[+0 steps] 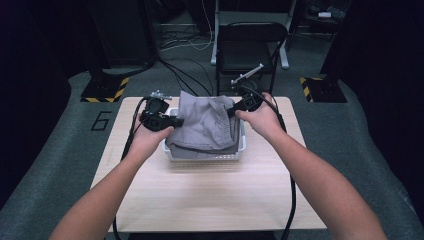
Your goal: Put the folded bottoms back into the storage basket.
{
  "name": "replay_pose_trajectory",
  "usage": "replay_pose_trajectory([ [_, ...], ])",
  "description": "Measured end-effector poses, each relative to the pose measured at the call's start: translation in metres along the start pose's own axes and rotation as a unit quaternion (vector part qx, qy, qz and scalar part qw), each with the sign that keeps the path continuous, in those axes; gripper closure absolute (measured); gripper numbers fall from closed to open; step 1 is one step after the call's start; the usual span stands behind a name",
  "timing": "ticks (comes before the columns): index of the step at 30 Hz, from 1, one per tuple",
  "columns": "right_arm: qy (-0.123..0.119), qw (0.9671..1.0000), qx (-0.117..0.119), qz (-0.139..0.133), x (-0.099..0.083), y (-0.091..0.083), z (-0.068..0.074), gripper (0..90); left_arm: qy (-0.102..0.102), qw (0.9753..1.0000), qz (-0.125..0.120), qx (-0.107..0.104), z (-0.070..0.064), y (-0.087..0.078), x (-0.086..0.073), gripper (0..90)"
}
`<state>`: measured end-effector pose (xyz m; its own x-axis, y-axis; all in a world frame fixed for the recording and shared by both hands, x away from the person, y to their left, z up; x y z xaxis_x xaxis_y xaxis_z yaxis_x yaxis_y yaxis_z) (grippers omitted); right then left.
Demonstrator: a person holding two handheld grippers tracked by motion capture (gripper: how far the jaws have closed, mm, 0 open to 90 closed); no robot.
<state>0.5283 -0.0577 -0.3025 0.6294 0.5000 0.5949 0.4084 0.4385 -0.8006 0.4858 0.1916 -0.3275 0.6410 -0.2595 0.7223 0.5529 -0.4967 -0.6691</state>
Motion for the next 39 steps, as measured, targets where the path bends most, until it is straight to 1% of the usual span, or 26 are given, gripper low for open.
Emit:
replay_pose_trajectory([
  [1, 0.001, 1.0, -0.002, 0.0, 0.002, 0.0, -0.001, 77.8, 0.004, 1.0, 0.004, 0.001, 0.001, 0.001, 0.002, 76.8],
  [3, 0.005, 1.0, -0.003, -0.002, 0.006, 0.001, -0.004, 77.8, -0.001, 1.0, 0.0, 0.005, 0.003, 0.004, 0.005, 76.8],
  [4, 0.004, 1.0, -0.007, -0.001, 0.008, 0.001, -0.005, 77.8, 0.0, 1.0, 0.003, 0.004, 0.004, 0.005, 0.007, 76.8],
  [7, 0.009, 0.9999, -0.01, 0.001, 0.012, 0.004, -0.008, 77.8, 0.005, 0.9999, 0.006, 0.007, 0.006, 0.01, 0.01, 76.8],
  [9, 0.009, 0.9999, -0.011, 0.001, 0.015, 0.006, -0.01, 77.8, -0.003, 1.0, 0.006, 0.007, 0.008, 0.014, 0.011, 76.8],
  [10, 0.01, 0.9999, -0.009, -0.001, 0.016, 0.006, -0.011, 77.8, -0.003, 0.9999, 0.008, 0.007, 0.01, 0.015, 0.012, 76.8],
  [12, 0.015, 0.9999, -0.009, -0.003, 0.019, 0.008, -0.013, 77.8, -0.009, 0.9999, 0.005, 0.007, 0.012, 0.018, 0.013, 76.8],
  [13, 0.015, 0.9999, -0.007, -0.004, 0.02, 0.008, -0.014, 77.8, -0.013, 0.9999, 0.006, 0.002, 0.015, 0.02, 0.014, 76.8],
  [14, 0.02, 0.9998, -0.008, -0.001, 0.021, 0.011, -0.016, 77.8, -0.013, 0.9999, 0.006, 0.002, 0.017, 0.021, 0.014, 76.8],
  [16, 0.02, 0.9997, -0.011, 0.003, 0.021, 0.014, -0.019, 77.8, -0.016, 0.9999, 0.006, 0.0, 0.02, 0.023, 0.015, 76.8],
  [17, 0.022, 0.9997, -0.012, 0.005, 0.021, 0.015, -0.02, 77.8, -0.02, 0.9998, 0.005, 0.0, 0.021, 0.025, 0.016, 76.8],
  [22, 0.027, 0.9995, -0.015, 0.007, 0.024, 0.022, -0.026, 77.8, -0.023, 0.9997, 0.007, -0.002, 0.028, 0.036, 0.019, 76.8],
  [24, 0.027, 0.9995, -0.016, 0.007, 0.026, 0.027, -0.03, 77.8, -0.023, 0.9996, 0.013, 0.003, 0.03, 0.041, 0.019, 76.8],
  [27, 0.04, 0.9991, -0.013, 0.005, 0.028, 0.033, -0.033, 77.8, -0.023, 0.9996, 0.016, 0.007, 0.032, 0.047, 0.019, 76.8],
  [28, 0.039, 0.9992, -0.013, 0.003, 0.029, 0.033, -0.034, 77.8, -0.026, 0.9995, 0.017, 0.008, 0.034, 0.049, 0.019, 76.8],
  [29, 0.045, 0.9989, -0.011, 0.003, 0.03, 0.035, -0.035, 77.8, -0.028, 0.9994, 0.016, 0.009, 0.035, 0.051, 0.019, 76.8],
  [31, 0.04, 0.9991, -0.013, 0.002, 0.032, 0.037, -0.037, 77.8, -0.031, 0.9994, 0.016, 0.009, 0.037, 0.053, 0.019, 76.8],
  [32, 0.041, 0.9991, -0.014, 0.002, 0.032, 0.037, -0.037, 77.8, -0.032, 0.9993, 0.017, 0.01, 0.039, 0.056, 0.019, 76.8],
  [34, 0.041, 0.999, -0.018, 0.004, 0.033, 0.039, -0.039, 77.8, -0.042, 0.999, 0.015, 0.01, 0.043, 0.061, 0.02, 76.8],
  [36, 0.036, 0.9991, -0.022, 0.004, 0.034, 0.042, -0.04, 77.8, -0.043, 0.9988, 0.018, 0.012, 0.045, 0.065, 0.02, 76.8],
  [39, 0.036, 0.9989, -0.028, 0.008, 0.033, 0.047, -0.041, 77.8, -0.048, 0.9986, 0.019, 0.014, 0.047, 0.071, 0.019, 76.8],
])
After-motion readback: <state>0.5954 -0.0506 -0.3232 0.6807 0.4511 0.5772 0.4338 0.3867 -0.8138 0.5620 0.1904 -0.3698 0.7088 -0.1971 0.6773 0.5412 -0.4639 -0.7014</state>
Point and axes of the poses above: each handheld gripper's, and its own axes: y roughly forward along the jaws, x roughly out of its top, z roughly to its left, the point moved 3 cm from there along y, roughly forward along the jaws, and after that the axes turned 6 degrees about -y, right-handed, at the moved point
